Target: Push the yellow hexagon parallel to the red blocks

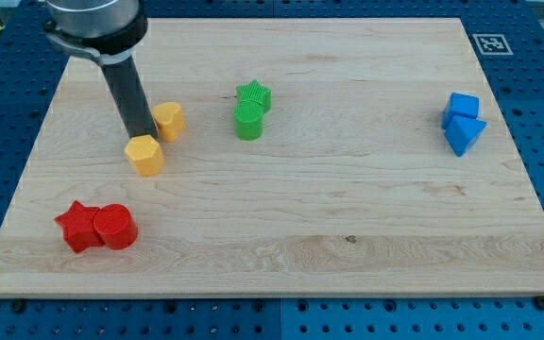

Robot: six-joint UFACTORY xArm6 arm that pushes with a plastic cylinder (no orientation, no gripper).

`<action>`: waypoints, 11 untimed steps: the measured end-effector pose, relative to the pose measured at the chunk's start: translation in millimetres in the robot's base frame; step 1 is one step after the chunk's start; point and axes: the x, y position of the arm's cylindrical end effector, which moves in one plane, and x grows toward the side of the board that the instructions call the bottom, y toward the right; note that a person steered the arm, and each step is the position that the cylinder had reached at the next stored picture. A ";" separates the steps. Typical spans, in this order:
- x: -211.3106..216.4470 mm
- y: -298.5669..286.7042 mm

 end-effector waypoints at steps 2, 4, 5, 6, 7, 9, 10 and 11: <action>6.5 -2.3; 12.0 -36.7; 31.7 -32.9; 40.5 -8.8; 40.5 18.8; 39.8 28.2; 32.5 37.7; 26.9 47.0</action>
